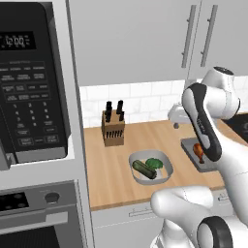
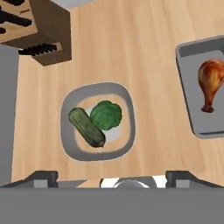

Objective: Take the meat container that has the chicken drumstick and place it on the second highest rack of the freezer. Then take the vegetable container that has the broccoli and cucumber and place it on the highest rack of the freezer.

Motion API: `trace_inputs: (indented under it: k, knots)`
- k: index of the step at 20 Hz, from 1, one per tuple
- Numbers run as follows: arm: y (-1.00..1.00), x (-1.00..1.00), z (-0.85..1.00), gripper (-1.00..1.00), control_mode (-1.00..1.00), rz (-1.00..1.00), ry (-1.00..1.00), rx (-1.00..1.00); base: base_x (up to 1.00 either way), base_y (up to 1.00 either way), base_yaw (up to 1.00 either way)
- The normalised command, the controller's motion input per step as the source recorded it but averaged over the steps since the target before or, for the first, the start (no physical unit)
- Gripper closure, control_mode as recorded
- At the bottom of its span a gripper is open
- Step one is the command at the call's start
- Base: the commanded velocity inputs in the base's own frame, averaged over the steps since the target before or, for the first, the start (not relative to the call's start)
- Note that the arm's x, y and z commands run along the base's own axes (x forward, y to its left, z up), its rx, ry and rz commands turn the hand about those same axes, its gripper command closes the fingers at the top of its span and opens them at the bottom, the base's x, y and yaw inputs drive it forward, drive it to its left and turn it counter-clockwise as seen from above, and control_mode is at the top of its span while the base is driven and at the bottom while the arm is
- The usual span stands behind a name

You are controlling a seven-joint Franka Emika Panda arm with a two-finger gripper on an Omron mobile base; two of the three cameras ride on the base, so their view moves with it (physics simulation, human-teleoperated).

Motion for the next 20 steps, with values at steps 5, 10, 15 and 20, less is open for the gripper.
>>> trace_inputs:
  k: [5,10,15,20]
  knots:
    - [-0.95,0.0,-0.26,-1.0,-1.0,-0.23,0.18,0.19,0.0,0.0,0.0]
    - [-0.96,0.0,-0.56,-1.0,-1.0,-0.36,0.28,0.2,0.0,0.0,0.0]
    - [-0.7,0.0,-0.94,-1.0,-1.0,-0.28,0.28,0.12,0.0,0.0,0.0]
    - [-0.47,-0.12,-0.9,-1.0,-1.0,-0.16,0.12,0.03,0.0,0.0,0.0]
